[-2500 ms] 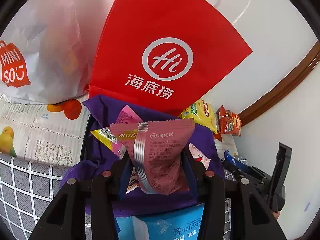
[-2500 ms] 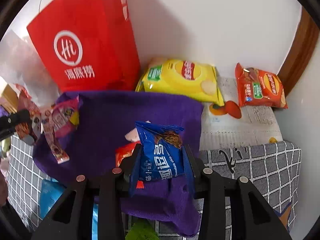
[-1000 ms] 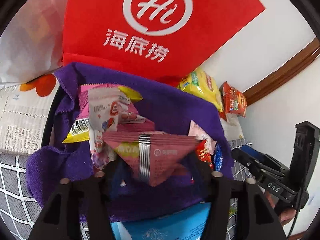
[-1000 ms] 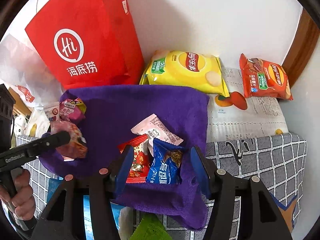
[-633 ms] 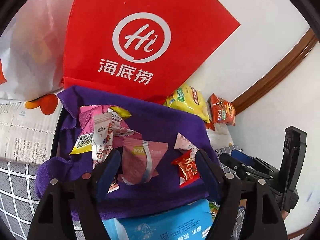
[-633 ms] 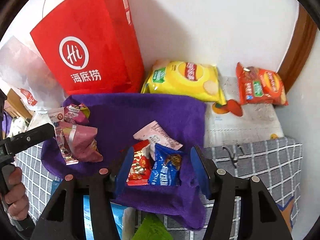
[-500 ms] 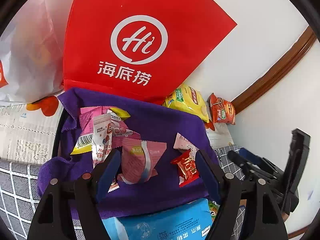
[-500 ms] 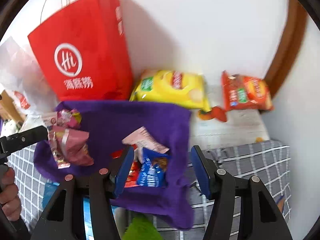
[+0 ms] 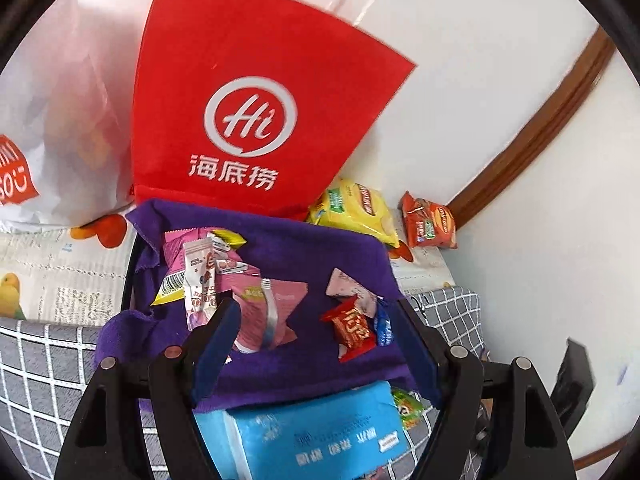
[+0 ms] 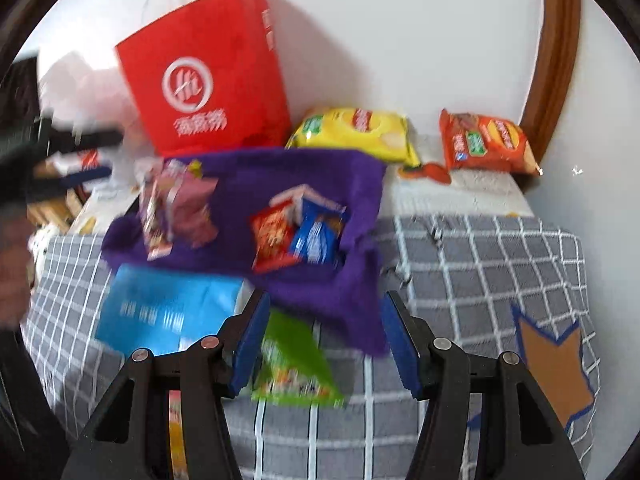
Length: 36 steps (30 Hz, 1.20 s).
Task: Organize snacks
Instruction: 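Grasp the green triangular bag with the right tool while the left tool approaches the pink cake packet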
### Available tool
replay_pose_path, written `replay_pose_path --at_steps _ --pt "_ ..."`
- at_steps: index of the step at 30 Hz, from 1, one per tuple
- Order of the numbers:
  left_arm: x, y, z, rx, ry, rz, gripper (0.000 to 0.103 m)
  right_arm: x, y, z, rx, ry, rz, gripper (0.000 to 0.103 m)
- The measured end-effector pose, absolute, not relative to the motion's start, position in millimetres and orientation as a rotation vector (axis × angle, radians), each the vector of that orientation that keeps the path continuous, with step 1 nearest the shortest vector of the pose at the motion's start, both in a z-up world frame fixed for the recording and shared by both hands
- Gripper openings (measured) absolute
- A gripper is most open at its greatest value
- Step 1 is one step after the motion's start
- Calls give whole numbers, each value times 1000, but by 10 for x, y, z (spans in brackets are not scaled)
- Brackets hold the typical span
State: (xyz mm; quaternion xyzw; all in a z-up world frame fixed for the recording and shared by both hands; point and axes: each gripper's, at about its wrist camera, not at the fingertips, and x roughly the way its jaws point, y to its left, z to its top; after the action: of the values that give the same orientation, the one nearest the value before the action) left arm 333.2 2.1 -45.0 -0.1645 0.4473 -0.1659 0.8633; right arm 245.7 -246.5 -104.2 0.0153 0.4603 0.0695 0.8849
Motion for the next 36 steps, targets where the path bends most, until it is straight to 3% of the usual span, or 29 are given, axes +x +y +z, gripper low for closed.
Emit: replay_pose_path --at_steps 14,17,21,31,34,36 --pt "2547 278 -423 -259 943 -311 75 2356 -2297 -1565 52 1030 182 38" --pt "2442 321 -516 -256 966 -300 75 2316 -2273 -1557 26 1000 168 27" --pt "2305 346 -596 -262 986 -294 75 2152 -2331 -1407 16 978 155 23" --pt "1956 286 -705 -280 1005 -310 75 1498 -2535 -1335 6 1072 191 23" --pt "1868 259 -735 -283 1014 -314 75 1412 -2516 -1412 -1 1068 193 29" --pt "1801 247 -758 -279 1012 -318 75 1363 -2526 -1418 8 1053 192 46"
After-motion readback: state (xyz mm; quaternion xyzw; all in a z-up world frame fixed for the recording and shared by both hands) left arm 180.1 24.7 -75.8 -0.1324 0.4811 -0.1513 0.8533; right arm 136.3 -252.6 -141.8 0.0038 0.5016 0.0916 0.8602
